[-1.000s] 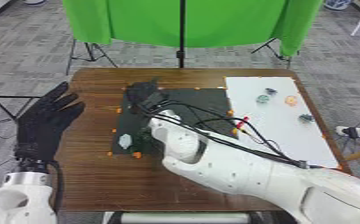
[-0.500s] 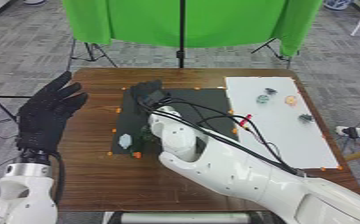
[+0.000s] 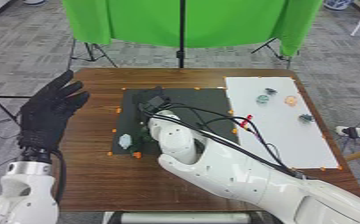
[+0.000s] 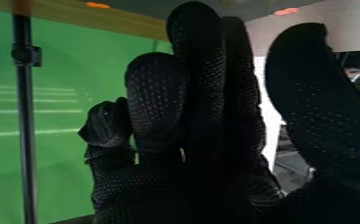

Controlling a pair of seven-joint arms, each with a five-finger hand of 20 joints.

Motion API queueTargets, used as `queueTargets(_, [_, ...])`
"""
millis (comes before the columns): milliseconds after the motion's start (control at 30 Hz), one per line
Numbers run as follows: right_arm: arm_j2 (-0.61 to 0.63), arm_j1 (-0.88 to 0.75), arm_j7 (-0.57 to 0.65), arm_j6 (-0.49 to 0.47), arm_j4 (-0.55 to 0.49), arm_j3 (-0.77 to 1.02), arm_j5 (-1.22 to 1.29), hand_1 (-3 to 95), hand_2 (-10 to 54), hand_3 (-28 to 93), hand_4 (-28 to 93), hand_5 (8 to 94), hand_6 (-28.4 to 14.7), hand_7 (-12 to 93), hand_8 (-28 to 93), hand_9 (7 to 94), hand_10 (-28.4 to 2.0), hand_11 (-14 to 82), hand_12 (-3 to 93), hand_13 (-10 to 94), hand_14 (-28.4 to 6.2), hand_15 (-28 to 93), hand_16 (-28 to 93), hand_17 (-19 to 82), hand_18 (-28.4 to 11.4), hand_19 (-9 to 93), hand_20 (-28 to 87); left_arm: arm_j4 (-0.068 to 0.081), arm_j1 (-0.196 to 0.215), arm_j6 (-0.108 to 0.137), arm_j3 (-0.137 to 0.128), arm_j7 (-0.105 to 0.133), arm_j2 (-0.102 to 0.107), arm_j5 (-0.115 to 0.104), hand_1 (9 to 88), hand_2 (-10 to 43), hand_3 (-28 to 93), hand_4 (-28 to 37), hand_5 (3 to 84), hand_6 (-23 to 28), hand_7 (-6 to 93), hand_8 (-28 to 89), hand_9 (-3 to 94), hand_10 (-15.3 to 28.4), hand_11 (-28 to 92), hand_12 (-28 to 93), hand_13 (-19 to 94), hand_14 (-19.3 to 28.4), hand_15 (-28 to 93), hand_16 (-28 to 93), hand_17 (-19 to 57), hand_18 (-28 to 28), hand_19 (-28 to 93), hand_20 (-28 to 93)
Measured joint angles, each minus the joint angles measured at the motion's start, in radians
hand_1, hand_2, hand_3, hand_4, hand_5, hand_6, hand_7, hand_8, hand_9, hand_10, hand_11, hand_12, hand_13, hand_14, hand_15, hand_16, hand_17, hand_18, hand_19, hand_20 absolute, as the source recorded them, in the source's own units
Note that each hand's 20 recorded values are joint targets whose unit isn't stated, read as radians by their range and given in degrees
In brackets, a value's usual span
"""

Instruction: Arrange flowers

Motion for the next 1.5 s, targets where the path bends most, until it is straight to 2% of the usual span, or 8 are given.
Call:
queueTargets(233, [-0.002,-0.015,0.004,-0.006,-0.014,0.028,-0.002,35.8,-9.5,78,-28,68.2,2.8,15,-13,79.1,-10.3,40.4,18.5,65,-10.4,81,16,26,-22.4,93,60,-0.002,0.014,0.001,-0.005,-0.005,-0.004,0.000,24.2,6.3,80,-24.1,41.1,10.9,12.8,-9,34.7,20.0,27,12,26,28.0,57,-9,-5.5,28.4,52,33])
queueTargets(433, [0.005,-0.026,0.000,0.010,-0.070,0.054,0.031,35.2,-9.5,77,-28,67.5,2.5,15,-13,78.0,-10.9,41.3,18.5,65,-10.8,81,16,26,-22.6,93,60,-0.023,0.063,0.007,-0.036,-0.002,-0.018,-0.002,24.1,6.4,80,-24.4,41.0,10.9,12.8,-9,34.7,20.0,27,12,26,28.0,57,-9,-5.5,28.4,52,33])
queueTargets(600, [0.024,-0.032,0.002,0.039,-0.170,0.080,0.108,34.3,-9.5,76,-28,65.0,0.9,14,-12,75.2,-11.9,39.6,17.5,63,-12.2,81,15,26,-23.0,93,61,-0.029,0.123,0.021,-0.043,0.029,-0.023,-0.015,22.8,6.3,80,-25.4,41.0,10.8,12.8,-9,34.8,19.9,27,12,26,28.0,57,-9,-5.4,28.4,52,33])
queueTargets(800, [0.064,-0.071,0.004,0.047,-0.296,0.199,0.176,33.8,-9.5,77,-28,61.6,0.1,14,-12,70.2,-14.7,31.6,14.9,59,-13.7,79,13,23,-23.1,93,60,-0.018,0.167,0.043,-0.033,0.092,-0.042,-0.053,21.0,6.8,80,-27.6,40.8,10.4,13.1,-9,35.0,19.9,27,12,27,28.0,57,-9,-4.9,28.4,53,35])
queueTargets(933, [0.156,-0.107,0.056,0.138,-0.399,0.276,0.234,33.8,-9.5,77,-28,60.3,0.0,14,-12,67.1,-15.7,27.6,14.1,57,-14.3,78,12,22,-22.9,93,58,-0.007,0.182,0.053,-0.023,0.112,-0.051,-0.066,20.4,6.9,80,-28.1,40.7,10.3,13.2,-9,35.1,19.8,27,12,27,28.0,57,-9,-4.5,28.4,53,36])
queueTargets(1133, [0.364,-0.252,0.159,0.282,-0.521,0.474,0.283,33.4,-9.5,78,-28,58.1,-0.2,14,-13,61.9,-17.7,23.5,13.5,54,-15.5,77,10,21,-22.9,93,56,-0.007,0.208,0.059,-0.014,0.121,-0.061,-0.073,20.3,7.0,80,-28.2,40.7,10.2,13.1,-9,35.1,19.8,27,12,27,28.1,57,-9,-4.5,28.4,53,37])
queueTargets(1300, [0.552,-0.396,0.279,0.312,-0.502,0.605,0.293,32.8,-9.5,79,-28,54.8,-0.4,15,-13,56.7,-18.9,20.5,13.1,51,-15.8,76,8,21,-22.8,93,56,-0.007,0.226,0.064,-0.005,0.135,-0.061,-0.078,20.2,6.9,80,-28.3,40.6,10.3,13.1,-9,35.1,19.8,26,12,27,28.1,57,-9,-4.6,28.4,52,37])
queueTargets(1500, [0.697,-0.487,0.391,0.332,-0.380,0.632,0.304,32.4,-9.5,80,-28,51.1,-0.5,15,-13,50.3,-20.2,17.8,12.8,49,-16.6,77,7,21,-23.1,93,55,-0.006,0.225,0.064,0.001,0.133,-0.066,-0.079,20.3,7.0,80,-28.3,40.5,10.3,13.1,-9,35.0,19.8,27,12,27,28.0,58,-9,-4.6,28.4,52,38])
